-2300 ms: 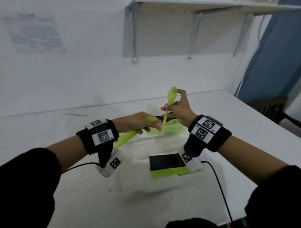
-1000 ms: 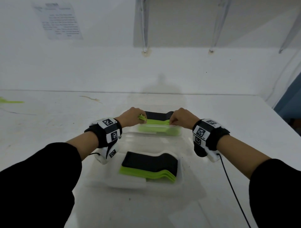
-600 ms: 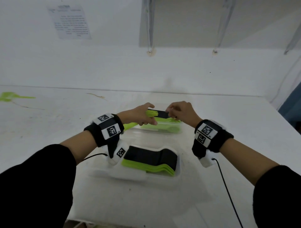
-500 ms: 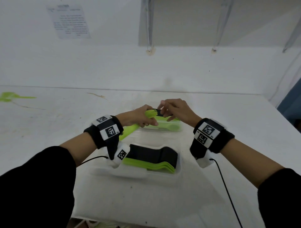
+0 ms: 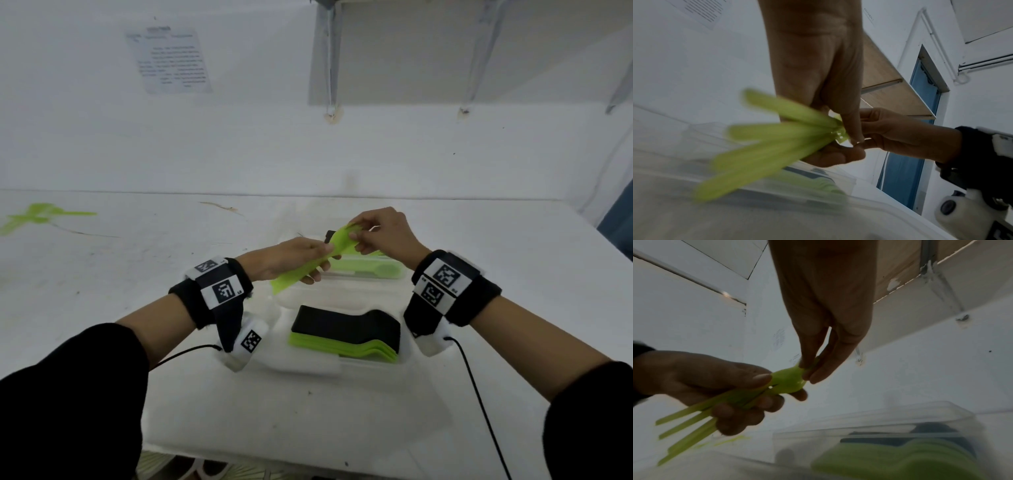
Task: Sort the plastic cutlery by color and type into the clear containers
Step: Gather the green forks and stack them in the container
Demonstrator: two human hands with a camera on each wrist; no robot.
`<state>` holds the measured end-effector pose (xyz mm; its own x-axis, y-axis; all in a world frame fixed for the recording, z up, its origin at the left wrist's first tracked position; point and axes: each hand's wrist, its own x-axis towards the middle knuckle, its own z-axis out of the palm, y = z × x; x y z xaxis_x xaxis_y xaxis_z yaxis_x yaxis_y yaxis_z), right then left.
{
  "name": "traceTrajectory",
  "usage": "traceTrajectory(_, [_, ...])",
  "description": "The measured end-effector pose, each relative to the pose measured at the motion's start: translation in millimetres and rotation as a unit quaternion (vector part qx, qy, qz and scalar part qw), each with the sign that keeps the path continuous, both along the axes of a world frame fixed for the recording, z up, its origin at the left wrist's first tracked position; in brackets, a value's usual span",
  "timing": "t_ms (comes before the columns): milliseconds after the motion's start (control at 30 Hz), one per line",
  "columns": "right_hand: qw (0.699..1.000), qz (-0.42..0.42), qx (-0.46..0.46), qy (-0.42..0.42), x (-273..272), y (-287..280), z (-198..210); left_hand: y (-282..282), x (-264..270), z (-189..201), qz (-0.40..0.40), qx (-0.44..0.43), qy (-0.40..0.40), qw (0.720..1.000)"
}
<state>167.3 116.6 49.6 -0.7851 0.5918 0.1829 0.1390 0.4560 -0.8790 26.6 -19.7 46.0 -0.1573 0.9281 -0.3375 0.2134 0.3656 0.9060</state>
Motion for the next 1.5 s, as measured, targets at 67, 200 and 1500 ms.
traceTrajectory(67, [1.000,-0.005,-0.006,0.007,0.6,-2.0,-0.1,-4.5,-4.5,-0.2,-0.008,-0.007,-0.012,1.000])
traceTrajectory(200, [1.000,-0.019,0.017,0.012,-1.7,-10.6,0.4,-5.4,-3.6,-0.7,-0.028,-0.019,-0.006,0.999])
traceTrajectory(1500, [0.986,-0.094,0.131,0.041,7.5,-34.8,3.2,-9.2,4.5,2.3,-0.114,-0.001,0.110,0.987])
